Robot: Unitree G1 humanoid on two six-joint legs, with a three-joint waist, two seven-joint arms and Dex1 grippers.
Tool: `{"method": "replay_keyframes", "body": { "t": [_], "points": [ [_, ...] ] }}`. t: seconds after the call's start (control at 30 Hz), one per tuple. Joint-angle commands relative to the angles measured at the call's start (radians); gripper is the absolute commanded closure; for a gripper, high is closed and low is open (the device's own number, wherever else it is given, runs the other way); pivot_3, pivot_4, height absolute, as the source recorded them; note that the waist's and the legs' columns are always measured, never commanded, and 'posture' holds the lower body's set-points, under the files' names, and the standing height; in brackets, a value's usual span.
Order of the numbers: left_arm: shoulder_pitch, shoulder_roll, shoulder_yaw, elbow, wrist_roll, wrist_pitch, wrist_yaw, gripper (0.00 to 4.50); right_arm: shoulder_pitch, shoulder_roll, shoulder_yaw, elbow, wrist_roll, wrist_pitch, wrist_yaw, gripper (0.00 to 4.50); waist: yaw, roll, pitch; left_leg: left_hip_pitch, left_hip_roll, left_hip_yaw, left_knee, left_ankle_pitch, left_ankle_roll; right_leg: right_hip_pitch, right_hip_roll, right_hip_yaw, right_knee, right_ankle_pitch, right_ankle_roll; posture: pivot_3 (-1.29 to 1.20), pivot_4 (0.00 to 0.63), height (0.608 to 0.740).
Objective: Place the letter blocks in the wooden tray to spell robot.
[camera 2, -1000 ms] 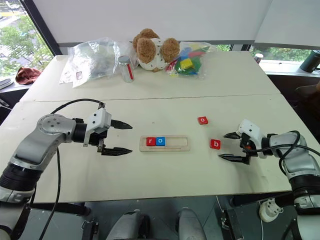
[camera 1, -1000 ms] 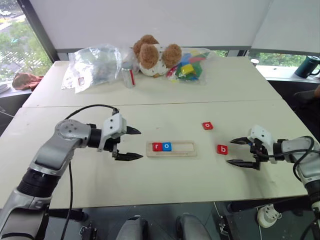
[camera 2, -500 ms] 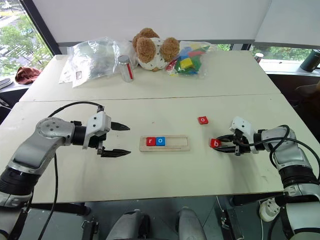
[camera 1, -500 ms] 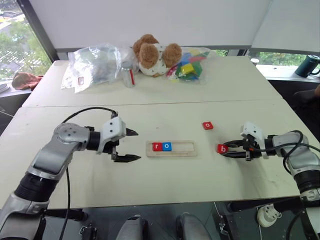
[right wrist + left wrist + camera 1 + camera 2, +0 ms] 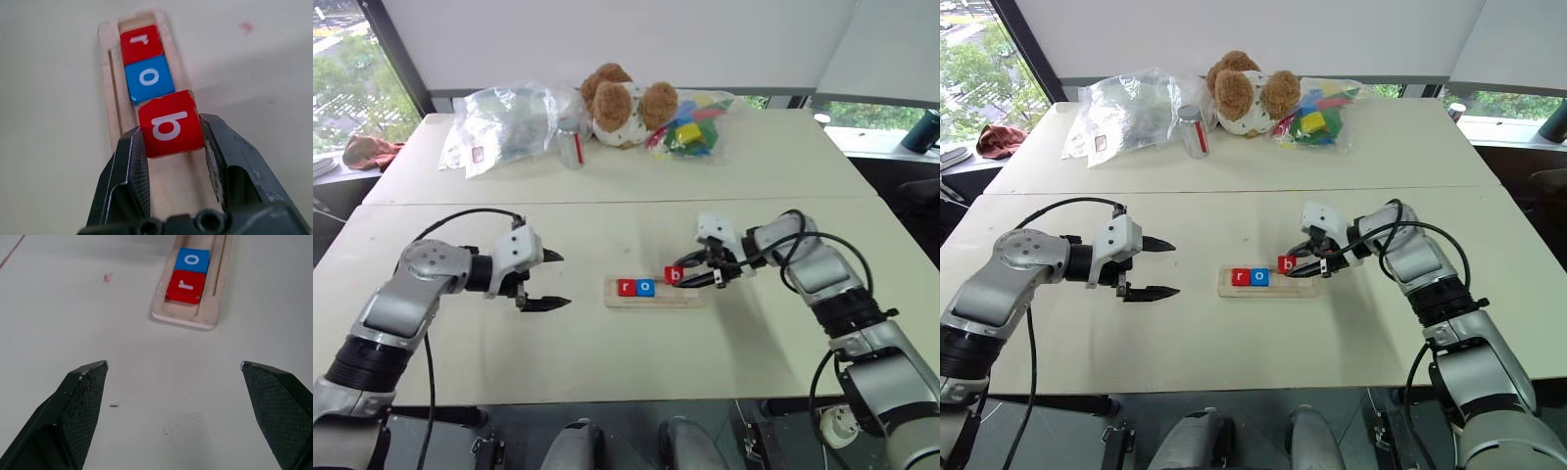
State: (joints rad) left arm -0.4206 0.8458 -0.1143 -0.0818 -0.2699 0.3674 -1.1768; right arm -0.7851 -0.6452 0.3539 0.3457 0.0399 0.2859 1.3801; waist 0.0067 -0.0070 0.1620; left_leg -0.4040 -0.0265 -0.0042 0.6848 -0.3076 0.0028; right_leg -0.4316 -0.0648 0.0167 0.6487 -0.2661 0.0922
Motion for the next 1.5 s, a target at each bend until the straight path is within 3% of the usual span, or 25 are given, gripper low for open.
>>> {"method": "replay_keyframes", "body": {
  "t": [0.03, 1.47, 1.5],
  "points": [
    [0.015, 0.009, 0.046, -0.061, -0.016, 0.013, 0.023, 0.00, -0.052, 0.011, 0.003, 0.019, -0.014, -0.016, 0.016, 3.36, -0.001, 0.000, 0.000, -0.002, 0.000, 0.000, 0.000, 0.000, 0.000, -0.002, 0.000, 0.000, 0.000, 0.000, 0.000, 0.00, 0.150, 0.740],
    [0.034, -0.041, 0.039, -0.087, -0.010, 0.029, 0.101, 0.00, -0.082, 0.144, 0.031, 0.129, -0.064, -0.027, 0.000, 3.36, -0.024, 0.000, 0.000, -0.001, 0.001, 0.000, 0.000, 0.002, -0.003, -0.003, 0.002, -0.001, 0.003, 0.000, 0.000, 0.00, 0.150, 0.740],
    [0.034, -0.043, 0.038, -0.085, -0.009, 0.028, 0.101, 0.00, -0.080, 0.142, 0.030, 0.124, -0.062, -0.024, 0.002, 2.86, -0.024, 0.000, 0.000, -0.001, 0.001, 0.000, 0.000, 0.002, -0.003, -0.003, 0.002, -0.001, 0.003, 0.000, 0.000, 0.00, 0.150, 0.740]
  ]
}}
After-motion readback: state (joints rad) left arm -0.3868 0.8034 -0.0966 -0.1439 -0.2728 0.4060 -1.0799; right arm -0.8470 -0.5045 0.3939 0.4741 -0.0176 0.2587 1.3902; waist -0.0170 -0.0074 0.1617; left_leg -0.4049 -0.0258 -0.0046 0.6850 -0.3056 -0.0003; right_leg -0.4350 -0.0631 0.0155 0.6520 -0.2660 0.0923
